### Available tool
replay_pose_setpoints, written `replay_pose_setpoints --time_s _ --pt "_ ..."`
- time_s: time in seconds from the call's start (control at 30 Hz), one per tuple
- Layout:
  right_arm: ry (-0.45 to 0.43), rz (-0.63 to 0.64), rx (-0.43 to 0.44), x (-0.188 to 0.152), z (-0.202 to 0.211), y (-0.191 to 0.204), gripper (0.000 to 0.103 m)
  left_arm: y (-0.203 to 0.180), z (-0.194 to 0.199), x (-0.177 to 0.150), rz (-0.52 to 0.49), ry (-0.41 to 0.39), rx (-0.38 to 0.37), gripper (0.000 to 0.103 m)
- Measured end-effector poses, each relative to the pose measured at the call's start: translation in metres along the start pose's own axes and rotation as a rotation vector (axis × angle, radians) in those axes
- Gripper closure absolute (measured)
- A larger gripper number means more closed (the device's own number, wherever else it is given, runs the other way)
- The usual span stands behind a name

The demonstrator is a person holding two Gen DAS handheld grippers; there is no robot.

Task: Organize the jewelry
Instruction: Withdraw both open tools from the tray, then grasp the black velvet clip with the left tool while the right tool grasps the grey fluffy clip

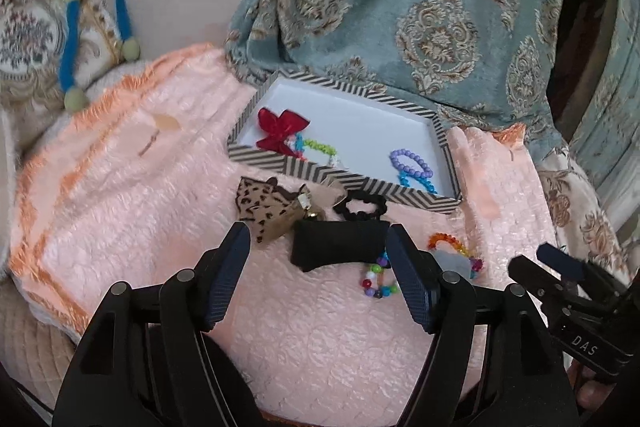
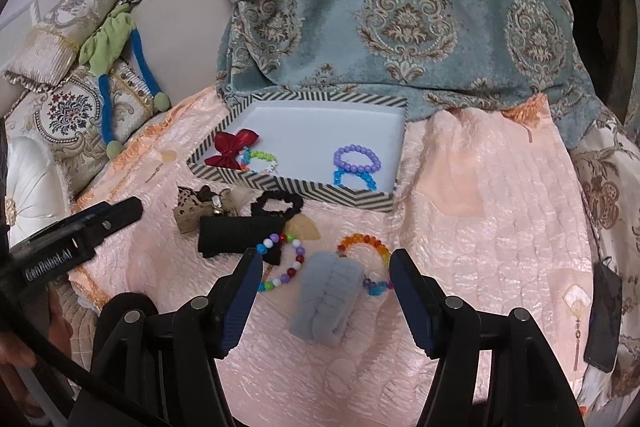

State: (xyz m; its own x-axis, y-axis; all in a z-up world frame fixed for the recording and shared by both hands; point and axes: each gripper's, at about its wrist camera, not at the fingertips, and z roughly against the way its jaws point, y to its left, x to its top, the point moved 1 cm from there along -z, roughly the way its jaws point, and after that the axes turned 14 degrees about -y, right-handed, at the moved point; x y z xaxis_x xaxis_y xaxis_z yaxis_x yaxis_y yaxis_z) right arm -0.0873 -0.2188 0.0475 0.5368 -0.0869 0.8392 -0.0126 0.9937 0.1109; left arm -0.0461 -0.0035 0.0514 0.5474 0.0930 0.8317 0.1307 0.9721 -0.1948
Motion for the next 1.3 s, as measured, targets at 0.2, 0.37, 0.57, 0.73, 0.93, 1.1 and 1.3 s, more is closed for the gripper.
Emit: replay_pose_setpoints --time_s 0.2,0.37,0.57,0.73,0.93,1.1,1.3 --pt "0.058 -0.052 0.003 -0.017 -0.011 -0.022 0.04 0.028 -0.012 -0.001 0.067 0.044 0.011 0.032" --pt "0.103 -0.084 0.027 -0.03 -0.021 -0.029 0.04 0.038 -0.026 -0.008 0.106 0.1 0.006 0.032" --pt "0.147 -0.073 0.078 -0.042 -0.036 -0.017 0.04 0.027 -0.051 -0.026 0.087 0.18 -0.016 0.032" --pt "0.179 -0.093 0.087 -0.05 -0.055 -0.014 0.04 0.023 -0.071 -0.034 0.089 0.219 -0.016 0.032" --pt "0.19 -0.145 0.111 -0.053 -0.072 -0.018 0.04 0.023 -0.097 -0.032 0.109 0.232 0.027 0.032" --pt "0.198 -0.132 0.127 -0.06 -0.082 -0.017 0.068 0.019 -0.117 -0.039 0.131 0.25 0.009 0.033" --pt "0.17 -0.126 0.143 -0.057 -0.076 -0.019 0.077 0.017 -0.123 -0.043 0.157 0.253 -0.024 0.085"
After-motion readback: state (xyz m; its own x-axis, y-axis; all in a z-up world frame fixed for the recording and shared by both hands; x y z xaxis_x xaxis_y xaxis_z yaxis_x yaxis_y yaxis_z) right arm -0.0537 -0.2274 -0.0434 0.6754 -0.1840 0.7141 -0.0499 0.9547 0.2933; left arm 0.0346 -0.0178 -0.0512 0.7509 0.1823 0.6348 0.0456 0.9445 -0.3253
